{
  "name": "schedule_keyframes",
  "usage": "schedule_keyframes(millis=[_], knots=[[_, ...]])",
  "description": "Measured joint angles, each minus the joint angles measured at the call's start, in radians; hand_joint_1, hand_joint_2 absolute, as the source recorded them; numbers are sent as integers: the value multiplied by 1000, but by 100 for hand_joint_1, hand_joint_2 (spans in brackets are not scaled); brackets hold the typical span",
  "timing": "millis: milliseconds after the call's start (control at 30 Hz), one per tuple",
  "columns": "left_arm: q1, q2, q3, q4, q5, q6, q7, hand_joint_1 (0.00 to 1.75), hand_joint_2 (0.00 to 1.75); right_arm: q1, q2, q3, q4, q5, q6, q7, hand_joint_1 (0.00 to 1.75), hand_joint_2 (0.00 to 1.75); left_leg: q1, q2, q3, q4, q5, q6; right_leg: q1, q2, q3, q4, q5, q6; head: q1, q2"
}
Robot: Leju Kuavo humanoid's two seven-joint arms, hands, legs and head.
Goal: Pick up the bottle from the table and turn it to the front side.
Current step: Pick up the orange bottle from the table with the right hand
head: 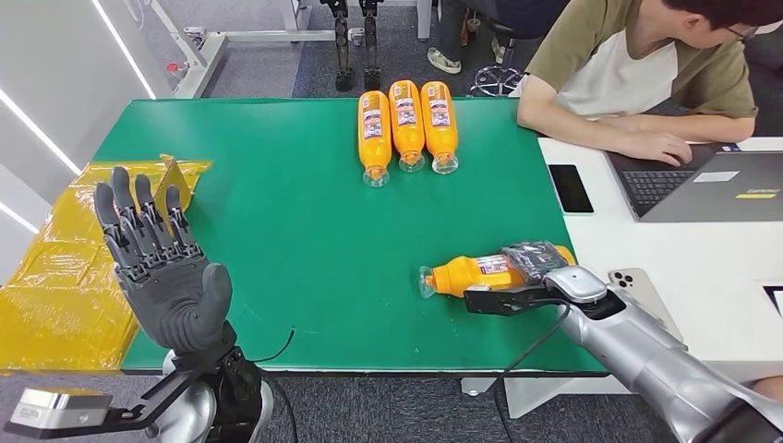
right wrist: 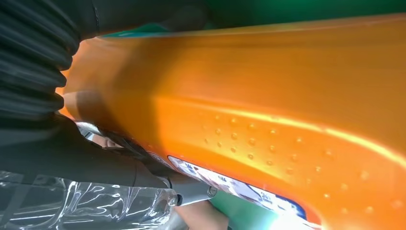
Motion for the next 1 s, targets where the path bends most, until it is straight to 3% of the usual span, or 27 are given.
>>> schedule_keyframes(millis=[267,400,533,633,800,1000], knots=[[2,0,0,0,-4,12,0,0,175,66,80,-58,24,36,-225,17,175,175,0,-1,0,0,0,0,0,0,0,1,0,0,0,0],[7,-1,0,0,-12,25,0,0,175,116,146,-120,20,39,-418,10,175,175,0,-1,-1,-1,0,0,0,-1,-1,1,-1,0,0,0],[8,-2,0,10,-5,28,5,0,175,159,233,-211,-5,23,-689,-72,175,175,0,-1,-1,-1,0,0,0,0,-2,1,-1,-1,0,0],[1,-7,0,49,52,-14,47,0,175,179,299,-267,-22,-38,-836,-225,175,175,0,-1,-1,-1,0,-1,0,0,-2,1,-1,-1,0,0],[-26,-12,0,131,87,-47,101,0,175,228,403,-367,-70,-28,-876,-397,175,175,0,-1,-1,-1,1,-1,0,0,-2,1,-1,-1,0,0],[-49,-17,0,196,99,-87,165,0,175,260,477,-436,-103,-60,-876,-482,166,175,0,-1,-1,-1,1,-1,0,0,-2,1,-1,-1,0,0]])
